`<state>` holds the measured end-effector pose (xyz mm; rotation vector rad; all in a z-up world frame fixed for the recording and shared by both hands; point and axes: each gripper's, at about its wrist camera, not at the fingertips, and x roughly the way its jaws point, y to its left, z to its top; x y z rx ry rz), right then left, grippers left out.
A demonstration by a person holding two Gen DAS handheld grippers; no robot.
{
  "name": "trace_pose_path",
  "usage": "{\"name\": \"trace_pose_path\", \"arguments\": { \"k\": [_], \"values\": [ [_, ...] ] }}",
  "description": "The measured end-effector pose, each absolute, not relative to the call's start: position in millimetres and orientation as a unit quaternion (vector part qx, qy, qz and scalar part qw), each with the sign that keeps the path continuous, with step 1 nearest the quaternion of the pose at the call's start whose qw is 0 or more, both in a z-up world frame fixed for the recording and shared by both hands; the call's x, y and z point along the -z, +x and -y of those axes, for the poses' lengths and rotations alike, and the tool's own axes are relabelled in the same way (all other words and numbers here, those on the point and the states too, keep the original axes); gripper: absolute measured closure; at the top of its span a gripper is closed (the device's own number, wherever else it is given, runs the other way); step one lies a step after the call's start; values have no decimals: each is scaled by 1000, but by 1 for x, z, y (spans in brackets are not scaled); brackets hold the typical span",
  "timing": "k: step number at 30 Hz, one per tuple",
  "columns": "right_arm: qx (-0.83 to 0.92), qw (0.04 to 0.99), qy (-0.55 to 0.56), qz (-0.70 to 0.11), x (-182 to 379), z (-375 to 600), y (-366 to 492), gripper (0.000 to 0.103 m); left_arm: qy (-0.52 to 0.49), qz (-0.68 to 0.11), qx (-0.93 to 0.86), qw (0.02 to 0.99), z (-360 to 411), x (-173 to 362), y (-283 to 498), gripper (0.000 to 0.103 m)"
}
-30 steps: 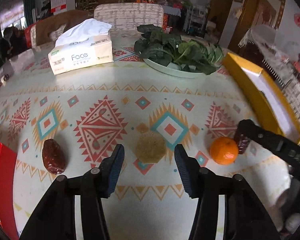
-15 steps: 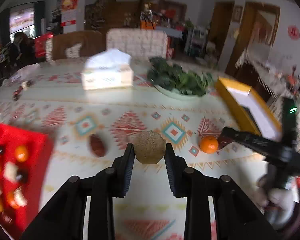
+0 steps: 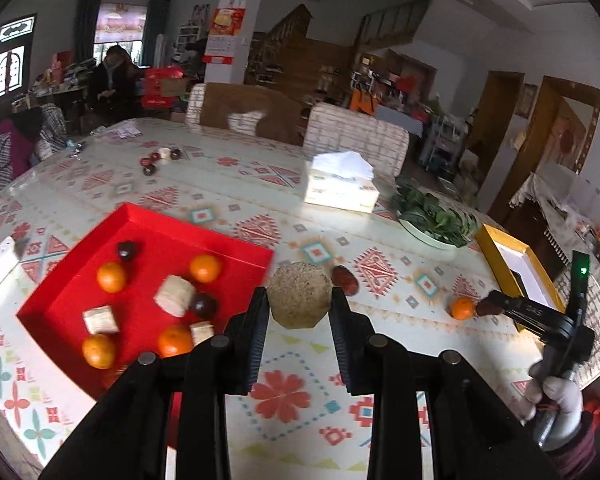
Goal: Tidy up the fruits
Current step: 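Carry the beige cake over the red tray and lower it in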
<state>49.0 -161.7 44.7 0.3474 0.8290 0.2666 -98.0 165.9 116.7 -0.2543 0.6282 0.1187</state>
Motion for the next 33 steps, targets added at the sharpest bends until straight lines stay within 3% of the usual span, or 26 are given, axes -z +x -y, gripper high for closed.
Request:
{"name": "trace_pose_path", "arguments": {
  "k": [10,17,25,27,29,33],
  "values": [
    [-174,896,137,-385,-76,117,0,67,-136,-305,-41,942,-175,-106,-114,73],
    [-260,884,111,-372,-99,46,-29,67,-181,-299,-88,933,-232,-101,-134,73],
    [-276,880,66,-381,-83,-3,-34,67,-218,-293,-126,922,-287,-91,-159,73],
    [-261,881,42,-392,-73,-2,-32,62,-229,-292,-133,919,-298,-87,-162,73],
    [-257,878,22,-404,-60,0,-37,49,-237,-292,-132,917,-305,-83,-160,73],
    [-265,864,11,-428,-42,-3,-41,48,-249,-296,-125,914,-312,-75,-157,73]
  ]
}}
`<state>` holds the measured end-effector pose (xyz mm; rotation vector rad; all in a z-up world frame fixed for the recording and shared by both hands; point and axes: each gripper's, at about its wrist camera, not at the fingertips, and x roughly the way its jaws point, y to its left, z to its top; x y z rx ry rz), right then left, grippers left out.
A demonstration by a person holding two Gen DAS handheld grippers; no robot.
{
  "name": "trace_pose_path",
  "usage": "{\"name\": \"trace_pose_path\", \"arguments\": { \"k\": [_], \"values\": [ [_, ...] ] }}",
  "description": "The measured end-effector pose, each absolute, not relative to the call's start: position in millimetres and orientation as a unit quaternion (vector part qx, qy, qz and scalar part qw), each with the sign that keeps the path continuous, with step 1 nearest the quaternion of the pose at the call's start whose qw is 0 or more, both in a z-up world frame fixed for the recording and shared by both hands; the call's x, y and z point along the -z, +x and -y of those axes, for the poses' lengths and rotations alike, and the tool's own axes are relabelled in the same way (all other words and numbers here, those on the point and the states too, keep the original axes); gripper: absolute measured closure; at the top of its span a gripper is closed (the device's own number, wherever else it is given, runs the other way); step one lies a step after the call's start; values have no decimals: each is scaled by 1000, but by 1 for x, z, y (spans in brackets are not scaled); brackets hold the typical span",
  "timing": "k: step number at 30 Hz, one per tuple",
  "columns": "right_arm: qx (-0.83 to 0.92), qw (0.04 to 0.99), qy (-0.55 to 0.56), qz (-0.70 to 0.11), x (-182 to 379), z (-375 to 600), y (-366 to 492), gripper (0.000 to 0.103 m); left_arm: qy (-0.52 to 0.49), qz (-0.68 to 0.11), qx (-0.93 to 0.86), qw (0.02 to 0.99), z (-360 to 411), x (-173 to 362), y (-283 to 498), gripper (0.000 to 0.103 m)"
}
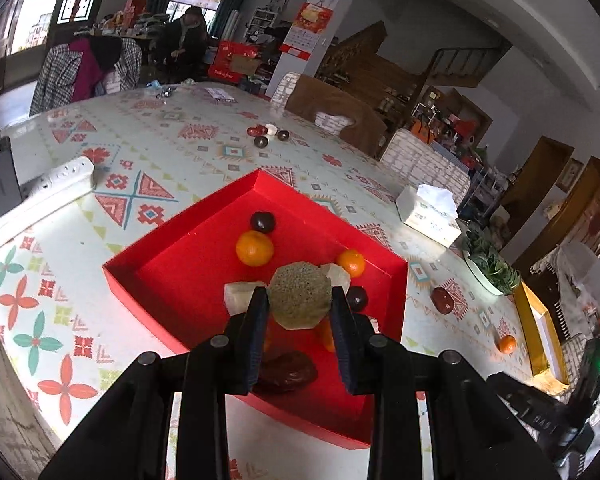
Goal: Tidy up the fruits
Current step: 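Carry the beige cake over the red tray and lower it in, then carry the jujube into the red tray and open both tools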
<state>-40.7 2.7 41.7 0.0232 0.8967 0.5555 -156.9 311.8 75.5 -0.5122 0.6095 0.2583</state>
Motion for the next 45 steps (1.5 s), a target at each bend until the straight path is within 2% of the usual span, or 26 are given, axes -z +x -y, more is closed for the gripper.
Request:
{"name": "trace_pose_path", "arguments": {
  "k": [7,16,25,28,34,45],
  "values": [
    [-295,836,-18,-463,-19,-24,-43,47,-250,-296,-125,913,-317,-73,-161,73],
    [-311,828,-95,-457,-10,-26,-80,47,-252,-296,-126,913,-321,-72,-164,73],
    [-304,825,-84,-469,-11,-29,-73,47,-247,-302,-117,913,-318,-73,-156,73],
    [-293,830,-79,-467,-11,-27,-73,66,-243,-303,-116,914,-318,-73,-156,73],
    [-287,837,-66,-462,-20,-24,-75,66,-242,-296,-122,916,-324,-76,-159,73],
    [-342,842,-38,-415,-87,-68,-57,66,-199,-288,-133,927,-335,-92,-155,73]
  ]
}}
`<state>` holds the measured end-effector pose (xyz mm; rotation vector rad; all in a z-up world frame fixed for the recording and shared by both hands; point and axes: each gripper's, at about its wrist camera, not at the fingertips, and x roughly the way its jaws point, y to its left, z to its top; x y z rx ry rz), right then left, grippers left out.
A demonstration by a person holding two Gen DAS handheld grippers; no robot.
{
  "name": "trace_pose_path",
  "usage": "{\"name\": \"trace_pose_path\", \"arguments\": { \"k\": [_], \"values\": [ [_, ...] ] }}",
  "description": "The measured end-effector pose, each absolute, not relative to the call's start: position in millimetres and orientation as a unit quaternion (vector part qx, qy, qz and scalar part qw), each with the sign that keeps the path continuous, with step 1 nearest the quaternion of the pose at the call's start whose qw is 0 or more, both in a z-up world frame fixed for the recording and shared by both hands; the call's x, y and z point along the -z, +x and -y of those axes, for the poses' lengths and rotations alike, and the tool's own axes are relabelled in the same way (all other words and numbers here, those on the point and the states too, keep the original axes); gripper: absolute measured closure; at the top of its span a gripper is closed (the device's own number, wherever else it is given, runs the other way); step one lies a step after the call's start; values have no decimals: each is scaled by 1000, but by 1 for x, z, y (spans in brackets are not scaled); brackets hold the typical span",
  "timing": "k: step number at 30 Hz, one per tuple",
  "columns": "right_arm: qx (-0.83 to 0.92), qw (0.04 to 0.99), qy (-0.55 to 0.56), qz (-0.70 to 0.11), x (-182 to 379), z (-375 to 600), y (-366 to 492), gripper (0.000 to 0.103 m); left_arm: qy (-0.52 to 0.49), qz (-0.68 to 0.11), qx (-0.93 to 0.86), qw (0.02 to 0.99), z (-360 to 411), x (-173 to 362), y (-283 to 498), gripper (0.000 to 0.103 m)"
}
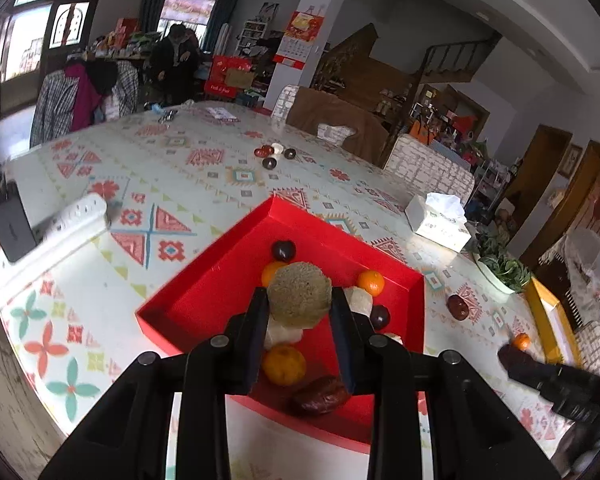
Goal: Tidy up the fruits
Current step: 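Carry the jujube into the red tray and open both tools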
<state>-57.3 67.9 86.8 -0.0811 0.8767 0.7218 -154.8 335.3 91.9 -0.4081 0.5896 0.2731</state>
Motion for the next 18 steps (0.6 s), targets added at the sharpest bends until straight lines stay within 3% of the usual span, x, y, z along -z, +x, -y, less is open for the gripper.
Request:
{"name": "trace_pose_path", "arguments": {
  "k": [9,18],
  "values": [
    [-395,825,-48,-402,-103,-145,-39,66,-170,-311,-148,923,-355,-84,-127,73],
    [-433,797,-32,-420,-80,-199,-24,66,-160,-347,-158,911,-376,-62,-99,73]
  ]
}}
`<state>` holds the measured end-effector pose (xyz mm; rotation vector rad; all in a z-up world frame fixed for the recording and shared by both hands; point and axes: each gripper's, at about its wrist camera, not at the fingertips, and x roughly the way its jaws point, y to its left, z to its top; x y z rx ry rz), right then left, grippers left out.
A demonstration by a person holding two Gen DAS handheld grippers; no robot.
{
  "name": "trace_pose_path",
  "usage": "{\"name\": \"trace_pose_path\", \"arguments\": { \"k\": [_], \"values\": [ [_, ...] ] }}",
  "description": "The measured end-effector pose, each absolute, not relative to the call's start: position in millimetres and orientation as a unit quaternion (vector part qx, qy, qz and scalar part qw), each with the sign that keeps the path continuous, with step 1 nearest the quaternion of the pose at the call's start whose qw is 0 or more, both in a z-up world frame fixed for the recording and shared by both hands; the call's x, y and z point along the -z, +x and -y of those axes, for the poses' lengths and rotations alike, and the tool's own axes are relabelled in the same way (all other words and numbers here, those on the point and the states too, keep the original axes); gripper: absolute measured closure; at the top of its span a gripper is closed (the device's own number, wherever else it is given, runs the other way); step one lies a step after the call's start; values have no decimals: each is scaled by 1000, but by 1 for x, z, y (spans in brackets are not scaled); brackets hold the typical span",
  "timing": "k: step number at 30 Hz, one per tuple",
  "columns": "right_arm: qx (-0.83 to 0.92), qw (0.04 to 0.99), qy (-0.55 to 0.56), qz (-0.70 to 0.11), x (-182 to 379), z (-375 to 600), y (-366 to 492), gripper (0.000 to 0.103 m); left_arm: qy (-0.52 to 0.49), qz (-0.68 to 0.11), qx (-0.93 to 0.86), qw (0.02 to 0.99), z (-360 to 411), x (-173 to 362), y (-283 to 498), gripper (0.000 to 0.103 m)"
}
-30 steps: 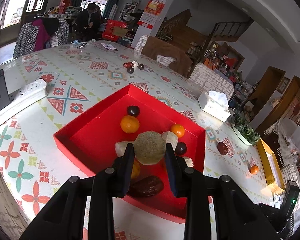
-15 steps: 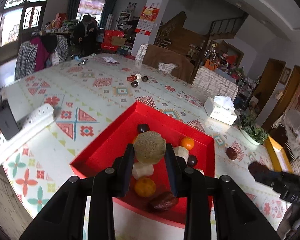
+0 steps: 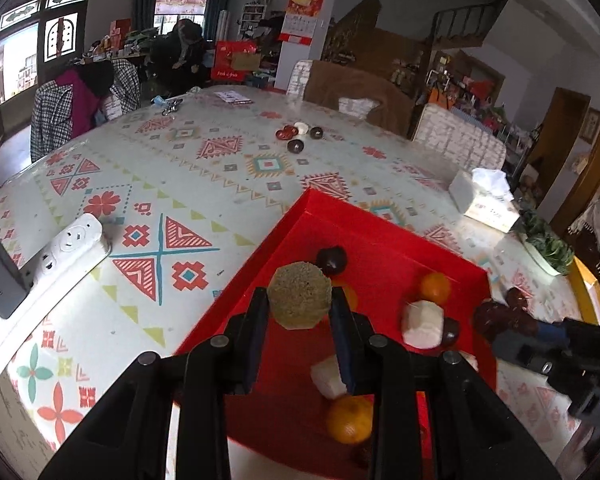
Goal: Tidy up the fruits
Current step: 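Carry the jujube into the red tray and open both tools, then move both open tools back toward the remaining fruit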
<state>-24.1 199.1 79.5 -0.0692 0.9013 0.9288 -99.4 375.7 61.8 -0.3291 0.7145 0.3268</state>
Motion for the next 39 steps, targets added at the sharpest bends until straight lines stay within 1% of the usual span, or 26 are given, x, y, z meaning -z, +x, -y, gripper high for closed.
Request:
{"name": "trace_pose_path", "arguments": {
  "k": [10,12,13,15,19,20,23,24,25,26,27,29,34,39],
  "values": [
    [-448,773,-54,-446,-46,-239,-24,66,-176,-378,-174,892,-392,-42,-84,73],
    [-449,772,-58,-447,-42,-243,-23,66,-180,-376,-173,892,-393,-43,-86,72],
    [-448,772,-62,-446,-40,-246,-24,66,-182,-374,-174,892,-394,-44,-87,70],
    [-448,772,-66,-446,-37,-249,-24,66,-186,-368,-176,894,-395,-48,-92,56],
    [-449,772,-59,-447,-34,-250,-25,65,-186,-353,-178,899,-391,-59,-102,52],
    [-449,772,-58,-447,-34,-250,-25,65,-190,-350,-179,900,-390,-61,-104,48],
    [-448,774,-55,-443,-37,-246,-27,64,-194,-336,-184,903,-387,-70,-112,43],
    [-449,776,-54,-440,-40,-244,-29,63,-195,-332,-188,904,-386,-73,-114,37],
    [-448,779,-53,-435,-43,-240,-31,61,-195,-326,-191,905,-384,-77,-117,34],
    [-447,782,-51,-432,-46,-235,-32,59,-193,-319,-195,907,-381,-81,-121,26],
    [-446,785,-50,-428,-49,-231,-33,58,-190,-314,-202,908,-378,-85,-124,21],
    [-441,792,-42,-420,-55,-218,-36,56,-180,-302,-215,911,-369,-93,-131,17],
    [-423,806,-23,-412,-65,-182,-39,55,-178,-302,-198,915,-345,-104,-140,17],
    [-391,823,-4,-412,-67,-134,-42,54,-138,-302,-199,922,-305,-113,-145,17]
  ]
}}
